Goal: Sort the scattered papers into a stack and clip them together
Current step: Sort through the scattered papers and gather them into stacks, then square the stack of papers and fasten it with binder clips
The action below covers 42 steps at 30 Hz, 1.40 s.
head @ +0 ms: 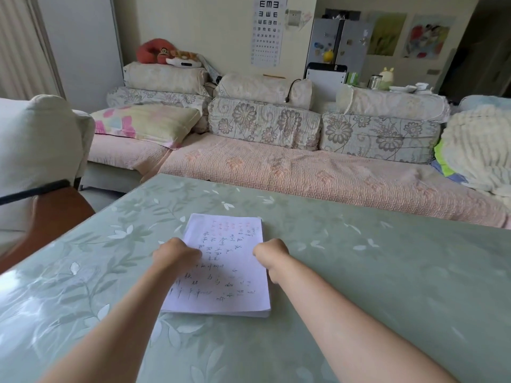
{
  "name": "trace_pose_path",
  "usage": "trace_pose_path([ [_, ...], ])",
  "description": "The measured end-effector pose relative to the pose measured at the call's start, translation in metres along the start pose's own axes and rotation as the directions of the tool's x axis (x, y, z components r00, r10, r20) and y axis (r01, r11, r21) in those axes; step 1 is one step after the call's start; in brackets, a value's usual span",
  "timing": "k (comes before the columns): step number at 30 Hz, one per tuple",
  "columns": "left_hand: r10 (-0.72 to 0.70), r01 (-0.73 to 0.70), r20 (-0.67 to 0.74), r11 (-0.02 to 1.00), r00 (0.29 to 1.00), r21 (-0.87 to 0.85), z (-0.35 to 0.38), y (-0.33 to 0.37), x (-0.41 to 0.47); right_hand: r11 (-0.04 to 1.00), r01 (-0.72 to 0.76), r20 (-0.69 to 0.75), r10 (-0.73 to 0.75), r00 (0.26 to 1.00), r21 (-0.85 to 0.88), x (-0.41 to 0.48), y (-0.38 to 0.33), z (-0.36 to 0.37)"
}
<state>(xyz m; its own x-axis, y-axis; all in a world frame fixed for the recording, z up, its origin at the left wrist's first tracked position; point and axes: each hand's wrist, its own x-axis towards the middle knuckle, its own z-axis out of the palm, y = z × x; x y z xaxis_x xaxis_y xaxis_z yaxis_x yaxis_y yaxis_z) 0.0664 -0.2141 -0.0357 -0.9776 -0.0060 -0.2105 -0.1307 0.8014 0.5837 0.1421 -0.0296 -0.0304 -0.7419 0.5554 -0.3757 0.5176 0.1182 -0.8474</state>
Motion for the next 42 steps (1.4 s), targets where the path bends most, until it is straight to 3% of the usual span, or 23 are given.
trace_pose_path([
  [9,0.052,-0.056,0.045,0.994,0.998,0.093,0.016,0.028,-0.04,0.994,-0.057,0.062,0.052,0.997,0.09,-0.014,0.026,-0.053],
  [15,0.155,-0.128,0.221,0.983,0.963,-0.133,0.057,0.067,-0.086,0.999,-0.035,-0.07,0.036,0.997,0.013,-0.024,0.066,-0.134],
  [21,0.315,-0.294,0.344,0.949,0.885,-0.112,0.115,0.112,-0.137,0.994,-0.084,-0.229,0.066,0.971,-0.069,-0.048,0.118,-0.221],
  [24,0.371,-0.406,0.31,0.912,0.875,0.056,0.137,0.125,-0.157,0.982,-0.081,-0.279,0.03,0.96,-0.172,-0.059,0.134,-0.241],
  [26,0.448,-0.489,0.214,0.847,0.868,0.209,0.145,0.128,-0.169,0.926,-0.077,-0.285,-0.034,0.958,-0.37,-0.061,0.141,-0.249],
  [29,0.601,-0.626,0.178,0.728,0.779,0.278,0.153,0.128,-0.18,0.831,-0.027,-0.241,-0.129,0.962,-0.555,-0.063,0.147,-0.248],
  [31,0.644,-0.695,0.262,0.653,0.719,0.302,0.159,0.125,-0.181,0.813,0.009,-0.158,-0.124,0.98,-0.582,-0.064,0.15,-0.243],
  [33,0.628,-0.698,0.306,0.639,0.716,0.323,0.161,0.125,-0.183,0.789,0.019,-0.12,-0.117,0.986,-0.613,-0.064,0.151,-0.244],
  [37,0.654,-0.686,0.232,0.623,0.72,0.376,0.166,0.146,-0.195,0.826,0.048,-0.103,-0.127,0.987,-0.561,-0.069,0.151,-0.27],
  [42,0.767,-0.789,0.189,0.583,0.614,0.195,0.201,0.205,-0.24,0.838,0.095,-0.2,-0.236,0.951,-0.537,-0.089,0.171,-0.343],
])
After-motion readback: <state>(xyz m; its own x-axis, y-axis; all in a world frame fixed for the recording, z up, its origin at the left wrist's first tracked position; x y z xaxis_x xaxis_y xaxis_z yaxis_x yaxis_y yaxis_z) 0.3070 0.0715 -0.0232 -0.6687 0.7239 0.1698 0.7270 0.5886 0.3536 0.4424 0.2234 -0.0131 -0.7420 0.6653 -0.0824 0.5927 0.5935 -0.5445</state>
